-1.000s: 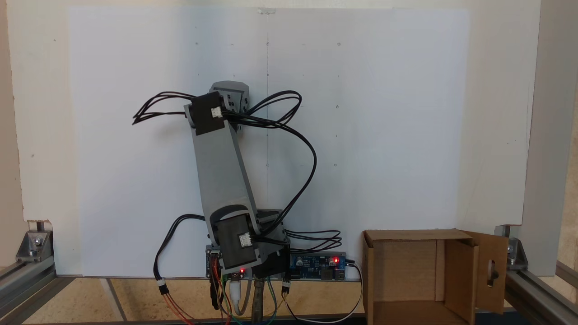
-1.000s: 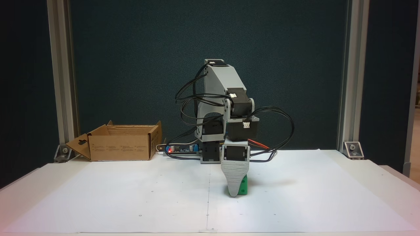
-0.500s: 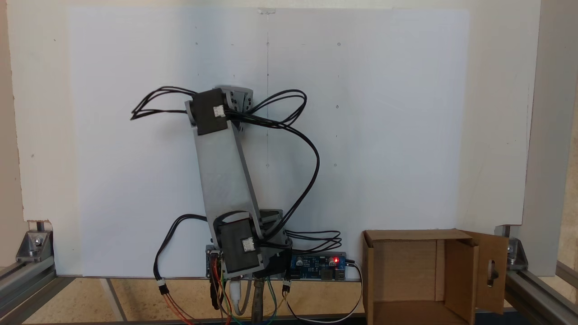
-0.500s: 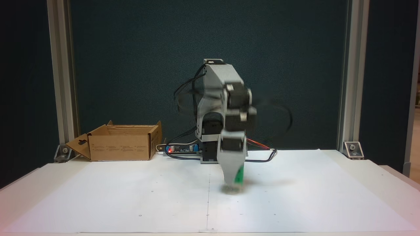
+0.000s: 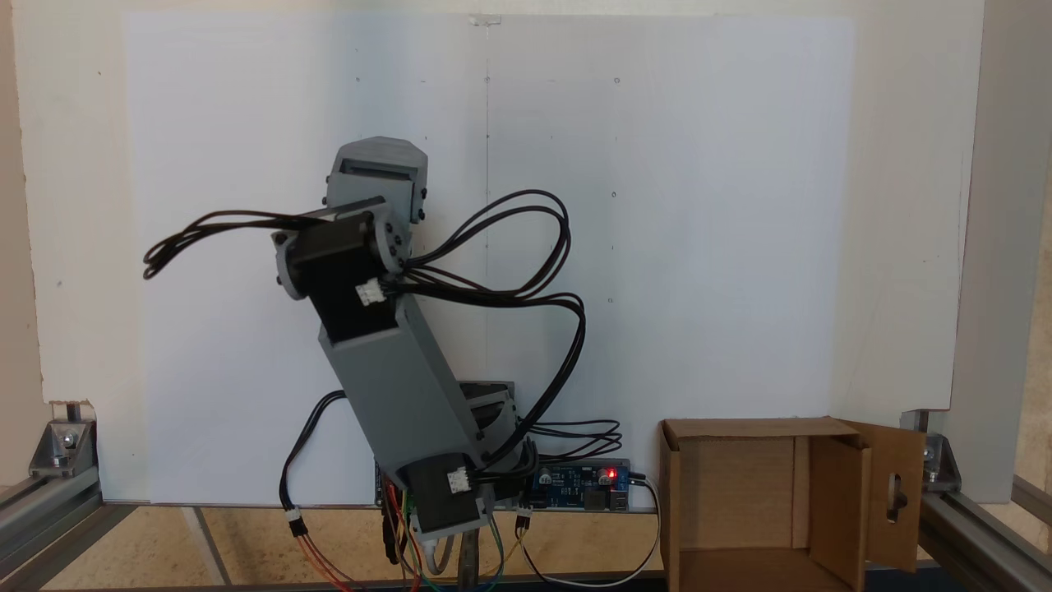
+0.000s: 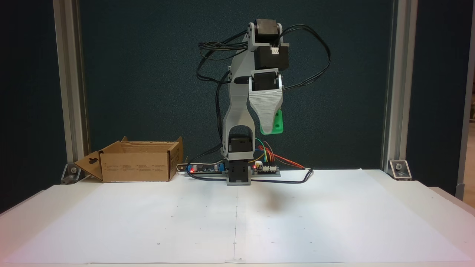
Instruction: Grasp a green dice and put it in the bin.
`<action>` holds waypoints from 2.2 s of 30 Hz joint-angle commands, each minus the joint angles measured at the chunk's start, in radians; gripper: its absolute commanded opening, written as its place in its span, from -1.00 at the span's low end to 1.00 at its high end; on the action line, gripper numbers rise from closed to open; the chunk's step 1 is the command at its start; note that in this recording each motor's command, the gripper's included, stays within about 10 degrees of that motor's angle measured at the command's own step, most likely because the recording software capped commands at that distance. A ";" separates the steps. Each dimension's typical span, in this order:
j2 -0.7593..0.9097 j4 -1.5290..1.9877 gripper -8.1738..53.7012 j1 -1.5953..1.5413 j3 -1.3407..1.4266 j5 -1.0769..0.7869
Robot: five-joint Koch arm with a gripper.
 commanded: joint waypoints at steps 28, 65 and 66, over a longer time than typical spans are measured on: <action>0.054 -0.041 -0.35 1.880 -0.014 -0.750; -0.072 -0.497 0.46 2.125 0.319 -0.779; -0.038 -0.495 0.46 2.105 0.319 -0.739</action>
